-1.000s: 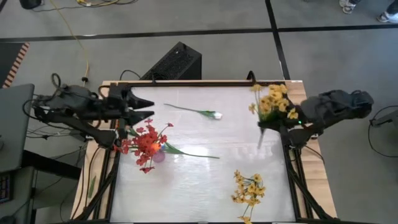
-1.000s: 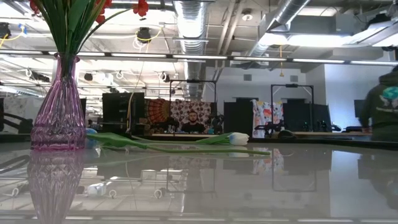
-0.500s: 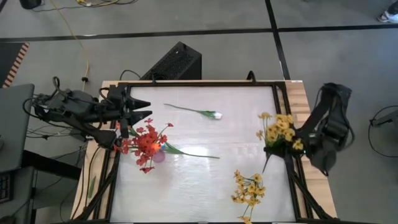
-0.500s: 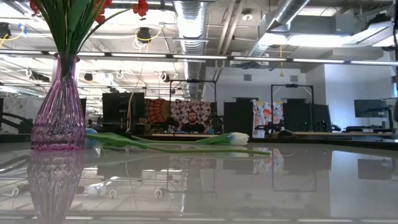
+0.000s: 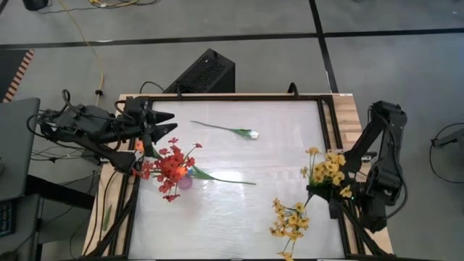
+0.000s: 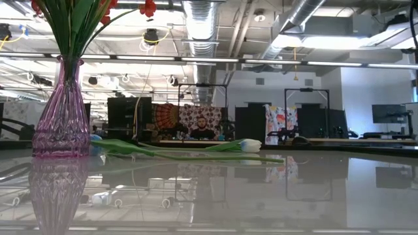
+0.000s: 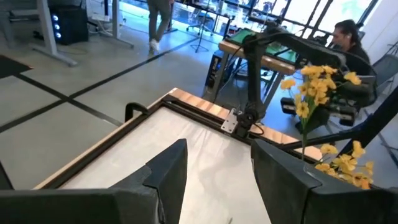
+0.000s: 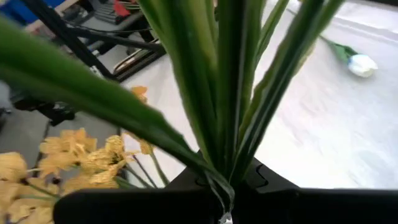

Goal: Sort flowers into vase by color
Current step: Put the yellow flowers into the transparent vase

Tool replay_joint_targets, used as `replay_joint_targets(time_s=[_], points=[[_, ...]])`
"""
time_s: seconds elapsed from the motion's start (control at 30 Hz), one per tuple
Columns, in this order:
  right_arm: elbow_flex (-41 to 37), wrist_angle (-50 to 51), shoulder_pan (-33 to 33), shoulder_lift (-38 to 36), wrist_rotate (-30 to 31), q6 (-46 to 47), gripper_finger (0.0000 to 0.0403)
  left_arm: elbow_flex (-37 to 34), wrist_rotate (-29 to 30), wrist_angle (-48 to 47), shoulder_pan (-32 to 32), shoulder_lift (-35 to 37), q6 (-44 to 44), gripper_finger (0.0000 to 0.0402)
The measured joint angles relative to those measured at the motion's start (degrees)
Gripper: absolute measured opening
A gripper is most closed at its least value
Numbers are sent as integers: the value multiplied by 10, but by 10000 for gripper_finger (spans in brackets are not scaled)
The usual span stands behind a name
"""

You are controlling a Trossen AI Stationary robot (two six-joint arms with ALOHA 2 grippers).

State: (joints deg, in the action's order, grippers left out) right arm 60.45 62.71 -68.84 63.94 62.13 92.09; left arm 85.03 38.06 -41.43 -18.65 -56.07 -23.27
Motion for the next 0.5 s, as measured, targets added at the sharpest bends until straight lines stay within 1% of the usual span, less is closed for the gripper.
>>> replay_joint_targets(time_s=[0.33,0.5], points=[[0,11,0,60,0,52,35,0,1,-1,0,-28,0,165],[0,31,0,92,-1,69,35,0,-2,-1,0,-30,-1,165]])
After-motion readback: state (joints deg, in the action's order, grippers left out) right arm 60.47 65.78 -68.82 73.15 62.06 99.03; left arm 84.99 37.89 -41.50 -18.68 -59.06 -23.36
